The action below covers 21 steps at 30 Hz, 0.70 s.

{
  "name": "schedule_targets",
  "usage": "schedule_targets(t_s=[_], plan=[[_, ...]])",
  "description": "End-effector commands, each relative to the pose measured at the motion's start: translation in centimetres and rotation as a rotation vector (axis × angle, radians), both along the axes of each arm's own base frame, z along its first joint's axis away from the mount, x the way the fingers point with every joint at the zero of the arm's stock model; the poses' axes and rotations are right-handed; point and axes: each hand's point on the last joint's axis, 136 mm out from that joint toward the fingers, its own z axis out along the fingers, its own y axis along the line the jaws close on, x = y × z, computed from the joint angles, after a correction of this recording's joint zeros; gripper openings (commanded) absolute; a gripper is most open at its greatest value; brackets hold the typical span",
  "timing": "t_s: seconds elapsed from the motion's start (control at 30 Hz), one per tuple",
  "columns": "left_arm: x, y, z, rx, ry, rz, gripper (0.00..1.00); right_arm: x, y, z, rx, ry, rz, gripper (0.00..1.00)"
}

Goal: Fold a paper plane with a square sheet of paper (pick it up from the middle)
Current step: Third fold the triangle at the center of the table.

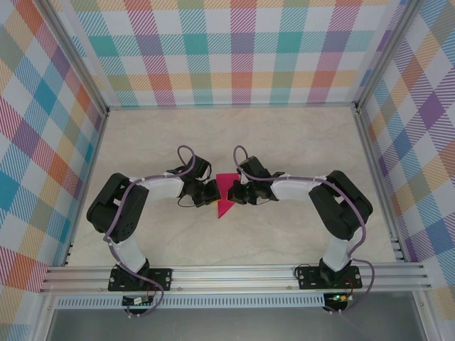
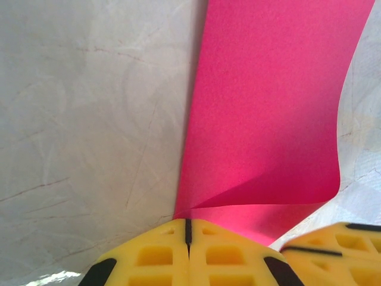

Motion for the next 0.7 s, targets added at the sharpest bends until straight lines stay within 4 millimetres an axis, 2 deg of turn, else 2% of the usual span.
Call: schedule_targets(t_s=[0.0, 0.17, 0.43, 0.6, 0.67], plan=[[-1.2, 1.2, -2.3, 0.093, 0.051, 0.002, 0.0, -0.3, -1.4, -2.4, -0.079, 0.047, -0.033, 0.02], [-1.4, 1.7, -2.6, 0.127, 0.057, 0.001, 0.0, -0.5, -2.6, -4.1, -0.122, 0.11, -0.082, 0.02], [-1.3, 2.0, -2.8, 0.148, 0.053, -0.002, 0.0, 1.0, -1.8, -0.7, -0.056, 0.039, -0.084, 0.02], [-1.2, 2.1, -2.9, 0.154, 0.05, -0.002, 0.0, 1.4, -3.1, -2.7, -0.095, 0.081, -0.125, 0.02], [-1.8, 2.5, -3.1, 0.174, 0.078, -0.003, 0.0, 1.3, -3.8, -3.5, -0.109, 0.098, -0.144, 0.02]])
